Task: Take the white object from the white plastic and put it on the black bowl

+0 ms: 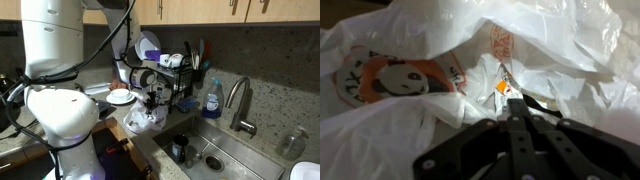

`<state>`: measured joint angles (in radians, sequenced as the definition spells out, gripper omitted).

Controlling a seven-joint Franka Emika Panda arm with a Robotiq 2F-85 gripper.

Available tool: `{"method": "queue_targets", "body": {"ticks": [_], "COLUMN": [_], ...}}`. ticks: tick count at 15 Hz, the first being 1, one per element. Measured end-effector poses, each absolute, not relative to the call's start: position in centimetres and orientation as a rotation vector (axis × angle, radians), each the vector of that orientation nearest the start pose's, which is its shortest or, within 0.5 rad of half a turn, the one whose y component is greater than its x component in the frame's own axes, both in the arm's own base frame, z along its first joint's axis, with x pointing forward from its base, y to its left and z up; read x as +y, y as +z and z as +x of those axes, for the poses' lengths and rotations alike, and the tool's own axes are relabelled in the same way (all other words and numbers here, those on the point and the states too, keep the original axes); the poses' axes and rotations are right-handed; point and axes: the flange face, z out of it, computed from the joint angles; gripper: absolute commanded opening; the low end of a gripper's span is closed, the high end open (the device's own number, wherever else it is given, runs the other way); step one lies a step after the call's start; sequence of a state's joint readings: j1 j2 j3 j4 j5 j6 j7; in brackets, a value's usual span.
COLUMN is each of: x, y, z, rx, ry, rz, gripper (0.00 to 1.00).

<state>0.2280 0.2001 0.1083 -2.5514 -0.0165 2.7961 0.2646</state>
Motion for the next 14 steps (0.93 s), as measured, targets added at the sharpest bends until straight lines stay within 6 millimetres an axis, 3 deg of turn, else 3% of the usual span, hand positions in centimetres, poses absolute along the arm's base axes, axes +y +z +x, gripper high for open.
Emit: {"method": "queue_targets", "body": {"ticks": [1, 7, 9, 10, 11, 12, 14], "x": [15.4, 15.6, 15.6, 15.5, 15.4, 15.3, 15.2], "y": [19.4, 16.5, 16.0, 15.8, 15.6, 15.4, 14.9], "z": [43.3, 44.2, 44.7, 44.9, 45.2, 45.4, 45.7], "rx": [-0.13, -0.113, -0.105, -0.1, -0.095, -0.09, -0.083], "ry": [-0.051, 0.004, 0.011, 0.012, 0.012, 0.013, 0.021], "rz": [-3.11, -3.109, -3.109, -3.11, -3.111, -3.111, -3.113], "gripper": [0.23, 0.62, 0.68, 0.61, 0.41, 0.4, 0.25]}}
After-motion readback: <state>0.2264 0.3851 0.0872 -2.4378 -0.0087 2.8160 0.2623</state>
